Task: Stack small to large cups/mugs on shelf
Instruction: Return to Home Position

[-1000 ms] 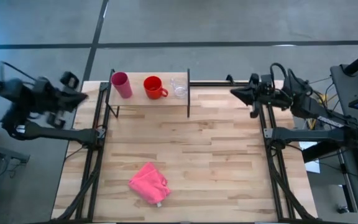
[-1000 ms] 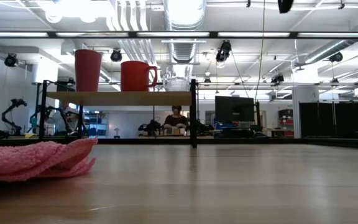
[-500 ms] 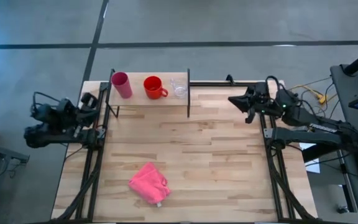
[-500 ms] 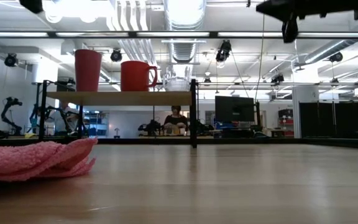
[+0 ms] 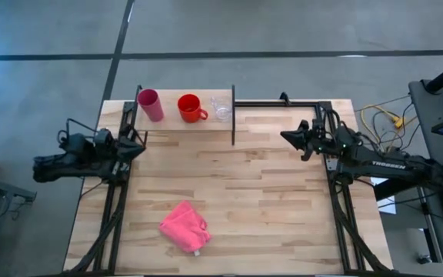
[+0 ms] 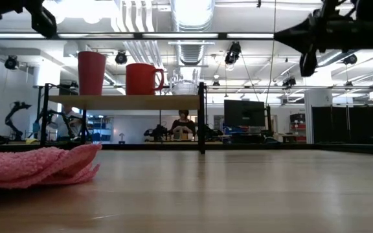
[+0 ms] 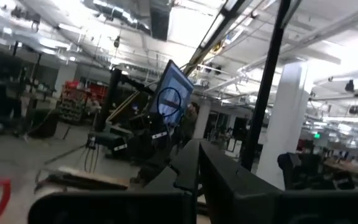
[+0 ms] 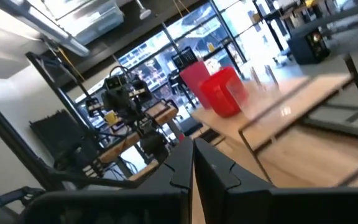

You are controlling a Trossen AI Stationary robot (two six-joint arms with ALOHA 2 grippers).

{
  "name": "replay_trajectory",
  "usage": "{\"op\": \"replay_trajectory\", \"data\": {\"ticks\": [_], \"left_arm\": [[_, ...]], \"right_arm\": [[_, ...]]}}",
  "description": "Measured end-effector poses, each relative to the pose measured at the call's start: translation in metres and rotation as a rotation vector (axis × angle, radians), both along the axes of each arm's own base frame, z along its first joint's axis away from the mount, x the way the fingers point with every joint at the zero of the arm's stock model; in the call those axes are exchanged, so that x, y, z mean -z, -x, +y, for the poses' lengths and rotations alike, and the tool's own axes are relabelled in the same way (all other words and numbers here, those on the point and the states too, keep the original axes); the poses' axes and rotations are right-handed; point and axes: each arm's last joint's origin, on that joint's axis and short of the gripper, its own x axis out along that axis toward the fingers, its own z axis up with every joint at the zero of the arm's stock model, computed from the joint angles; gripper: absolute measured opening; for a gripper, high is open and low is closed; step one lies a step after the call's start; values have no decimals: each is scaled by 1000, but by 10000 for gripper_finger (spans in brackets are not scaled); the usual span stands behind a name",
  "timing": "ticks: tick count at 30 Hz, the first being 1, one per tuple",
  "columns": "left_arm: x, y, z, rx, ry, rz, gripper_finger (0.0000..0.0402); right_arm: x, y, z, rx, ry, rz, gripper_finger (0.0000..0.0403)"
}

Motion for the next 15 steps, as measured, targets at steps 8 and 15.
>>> {"op": "replay_trajectory", "data": {"ticks": [8,15], "left_arm": [[35,-12,1,-8,38,25,1],[68,-24,3,-41,142,66,1]], "right_arm": [[12,10,4,-12,-28,-24,9],[19,15,5,-10,-47,36,9]]}}
